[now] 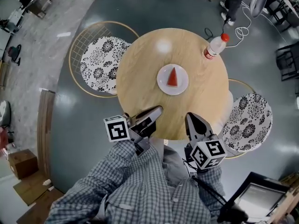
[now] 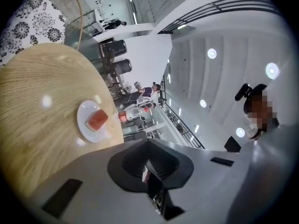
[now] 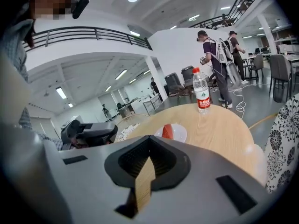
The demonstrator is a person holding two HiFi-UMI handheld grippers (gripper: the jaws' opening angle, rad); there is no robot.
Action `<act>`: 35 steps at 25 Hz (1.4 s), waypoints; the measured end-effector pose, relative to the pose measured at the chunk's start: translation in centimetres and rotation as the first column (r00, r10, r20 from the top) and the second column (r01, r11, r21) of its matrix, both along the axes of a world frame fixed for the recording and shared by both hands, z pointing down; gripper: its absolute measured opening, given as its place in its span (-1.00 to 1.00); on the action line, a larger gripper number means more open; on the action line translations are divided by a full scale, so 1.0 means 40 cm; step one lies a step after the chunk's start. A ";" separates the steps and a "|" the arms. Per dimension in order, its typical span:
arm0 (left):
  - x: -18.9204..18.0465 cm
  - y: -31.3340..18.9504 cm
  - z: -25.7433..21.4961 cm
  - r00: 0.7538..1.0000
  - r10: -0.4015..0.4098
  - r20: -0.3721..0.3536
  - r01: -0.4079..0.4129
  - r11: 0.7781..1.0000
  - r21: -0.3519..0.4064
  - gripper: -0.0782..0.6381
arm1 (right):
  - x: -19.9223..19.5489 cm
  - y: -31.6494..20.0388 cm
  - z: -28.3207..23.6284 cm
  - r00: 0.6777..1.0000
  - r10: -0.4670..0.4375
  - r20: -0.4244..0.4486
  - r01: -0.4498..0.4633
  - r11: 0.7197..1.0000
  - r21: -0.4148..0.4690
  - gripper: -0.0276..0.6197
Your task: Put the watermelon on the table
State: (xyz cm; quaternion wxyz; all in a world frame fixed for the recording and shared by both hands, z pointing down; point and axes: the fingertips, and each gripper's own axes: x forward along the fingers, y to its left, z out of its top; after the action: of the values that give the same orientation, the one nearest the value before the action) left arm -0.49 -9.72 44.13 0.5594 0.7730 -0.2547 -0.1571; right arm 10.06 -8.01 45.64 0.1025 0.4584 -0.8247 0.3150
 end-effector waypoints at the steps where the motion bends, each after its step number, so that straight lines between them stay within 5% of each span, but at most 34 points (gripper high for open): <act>1: 0.010 0.015 -0.024 1.000 0.009 0.006 -0.009 0.999 0.032 -0.76 | 0.010 0.014 -0.015 1.000 0.013 0.012 -0.014 1.000 0.012 -0.89; 8: 0.073 0.136 -0.134 0.995 0.073 0.068 -0.084 0.981 0.174 -0.76 | 0.055 0.130 -0.107 0.997 0.063 0.051 -0.068 0.994 0.089 -0.89; 19: 0.079 0.266 -0.189 0.997 0.036 0.066 -0.050 0.974 0.223 -0.76 | 0.077 0.227 -0.187 0.992 0.077 0.095 -0.094 0.979 0.182 -0.89; 35: 0.078 0.287 -0.243 0.998 0.025 0.057 -0.040 0.957 0.289 -0.76 | 0.064 0.237 -0.239 0.988 0.061 0.139 -0.093 0.966 0.243 -0.89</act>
State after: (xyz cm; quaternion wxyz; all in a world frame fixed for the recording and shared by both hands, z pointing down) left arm 2.62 1.75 34.40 0.4357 0.8546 -0.2308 -0.1631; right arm 12.63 1.48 36.09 -0.0223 0.4777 -0.8442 0.2421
